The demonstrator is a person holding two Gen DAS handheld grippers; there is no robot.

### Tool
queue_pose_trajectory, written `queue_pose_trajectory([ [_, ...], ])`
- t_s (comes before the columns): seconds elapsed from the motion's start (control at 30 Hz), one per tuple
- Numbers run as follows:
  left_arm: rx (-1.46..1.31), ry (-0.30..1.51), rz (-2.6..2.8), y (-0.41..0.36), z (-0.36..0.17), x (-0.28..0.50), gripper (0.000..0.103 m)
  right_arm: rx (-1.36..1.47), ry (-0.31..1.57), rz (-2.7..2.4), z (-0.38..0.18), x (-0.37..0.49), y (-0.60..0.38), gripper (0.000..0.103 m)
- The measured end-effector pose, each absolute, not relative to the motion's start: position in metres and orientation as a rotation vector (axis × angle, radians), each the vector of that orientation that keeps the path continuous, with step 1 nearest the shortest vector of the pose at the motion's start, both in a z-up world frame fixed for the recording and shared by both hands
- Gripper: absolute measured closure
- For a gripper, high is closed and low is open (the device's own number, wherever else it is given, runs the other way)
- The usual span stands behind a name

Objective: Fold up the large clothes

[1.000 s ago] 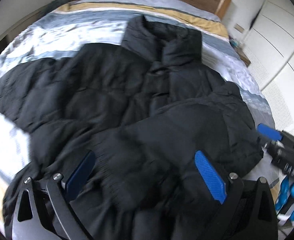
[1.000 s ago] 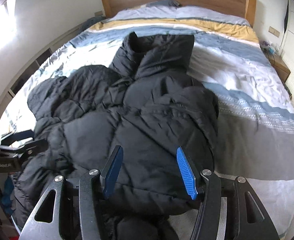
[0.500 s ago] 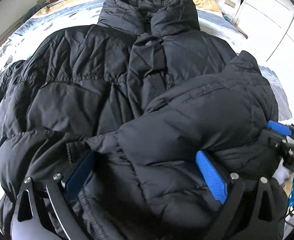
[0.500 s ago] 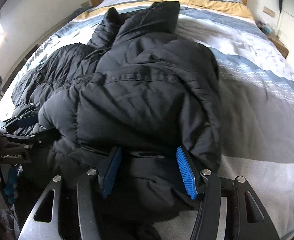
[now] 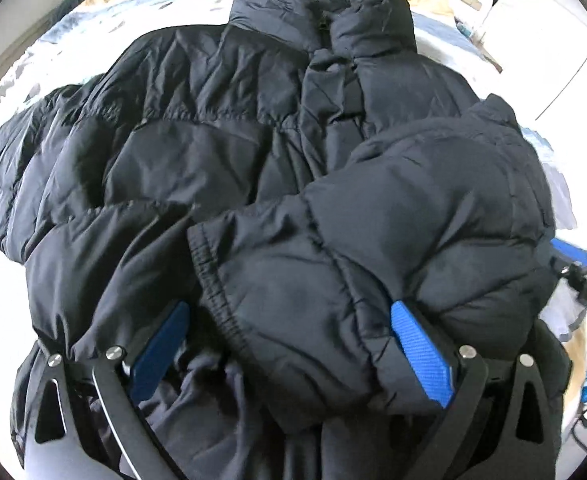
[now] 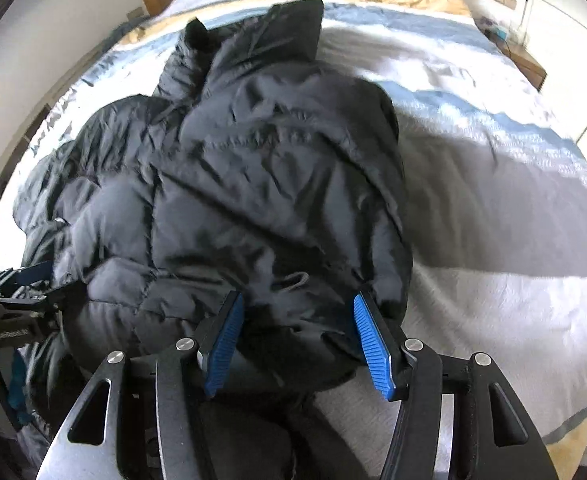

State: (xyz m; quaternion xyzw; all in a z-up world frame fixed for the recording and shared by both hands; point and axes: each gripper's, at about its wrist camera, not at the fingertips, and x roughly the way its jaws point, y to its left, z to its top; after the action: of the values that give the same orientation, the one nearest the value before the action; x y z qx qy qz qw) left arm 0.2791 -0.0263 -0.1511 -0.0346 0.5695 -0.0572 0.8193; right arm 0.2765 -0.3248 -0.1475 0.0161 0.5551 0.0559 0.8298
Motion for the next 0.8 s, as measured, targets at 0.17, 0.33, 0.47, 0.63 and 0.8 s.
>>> queue_pose_trajectory([
  [0.17, -0.101, 1.156, -0.120, 0.005, -0.117, 0.262, 0.002, 0.024, 1.185, 0.030, -0.134, 0.268, -0.329, 0.047],
  [0.33, -0.154, 1.123, -0.102, 0.057, -0.087, 0.250, 0.002, 0.055, 1.138, -0.006, -0.100, 0.248, -0.319, 0.047],
  [0.47, -0.210, 1.128, -0.083, 0.105, -0.072, 0.245, 0.002, 0.098, 1.103, -0.041, -0.078, 0.234, -0.306, 0.047],
  [0.63, -0.318, 1.131, -0.045, 0.175, -0.070, 0.242, 0.002, 0.127, 1.090, -0.068, -0.063, 0.224, -0.290, 0.047],
  [0.8, -0.397, 1.125, 0.040, 0.251, -0.079, 0.247, 0.002, 0.125, 1.084, -0.096, -0.056, 0.221, -0.275, 0.047],
])
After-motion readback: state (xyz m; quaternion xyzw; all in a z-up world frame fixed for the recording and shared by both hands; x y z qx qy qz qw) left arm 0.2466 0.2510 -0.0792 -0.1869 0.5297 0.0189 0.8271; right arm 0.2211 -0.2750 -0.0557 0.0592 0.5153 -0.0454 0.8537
